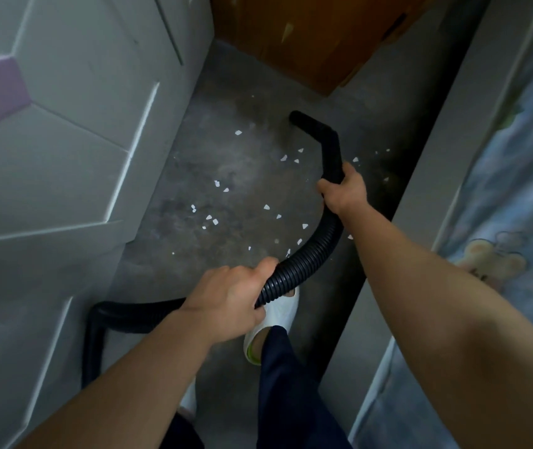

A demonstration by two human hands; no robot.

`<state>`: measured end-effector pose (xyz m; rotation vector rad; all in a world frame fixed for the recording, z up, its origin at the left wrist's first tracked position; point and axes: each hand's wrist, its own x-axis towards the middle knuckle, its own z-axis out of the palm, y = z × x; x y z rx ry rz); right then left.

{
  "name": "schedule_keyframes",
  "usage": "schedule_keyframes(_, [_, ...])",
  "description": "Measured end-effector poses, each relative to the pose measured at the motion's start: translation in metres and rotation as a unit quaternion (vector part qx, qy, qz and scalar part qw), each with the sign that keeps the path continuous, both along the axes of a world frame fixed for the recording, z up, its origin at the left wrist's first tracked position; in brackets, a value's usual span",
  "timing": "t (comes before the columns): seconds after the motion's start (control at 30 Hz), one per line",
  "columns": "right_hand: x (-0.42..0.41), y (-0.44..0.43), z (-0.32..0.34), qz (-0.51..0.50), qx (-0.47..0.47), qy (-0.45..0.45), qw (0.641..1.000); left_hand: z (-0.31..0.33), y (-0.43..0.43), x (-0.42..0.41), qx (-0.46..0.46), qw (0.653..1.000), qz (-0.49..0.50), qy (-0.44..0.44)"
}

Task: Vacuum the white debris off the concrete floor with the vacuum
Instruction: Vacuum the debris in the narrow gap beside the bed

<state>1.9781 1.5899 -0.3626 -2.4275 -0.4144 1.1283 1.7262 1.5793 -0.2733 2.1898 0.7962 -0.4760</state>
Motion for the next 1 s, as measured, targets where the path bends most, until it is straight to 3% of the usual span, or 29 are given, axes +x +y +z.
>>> schedule_keyframes(0.2, [-0.011, 0.022, -0.001, 0.054, -0.011, 0.008, 0.998, -0.002, 0.014, -0.005, 0.010, 1.000, -0.005, 0.005])
schedule_keyframes(0.43, [-0.040, 0.041, 0.007, 0.187, -0.045, 0.043, 0.980, 0.010, 0.014, -0.023, -0.019, 1.000, -0.006, 0.017])
schedule_keyframes(0.67, [-0.029, 0.060, 0.009, 0.121, -0.022, -0.020, 0.992, 0.003, 0.031, -0.021, 0.003, 0.999, 0.032, 0.016])
schedule_keyframes(1.0, [-0.027, 0.108, 0.001, 0.216, -0.075, -0.026, 0.973, -0.006, 0.049, -0.013, -0.002, 0.996, 0.081, 0.026])
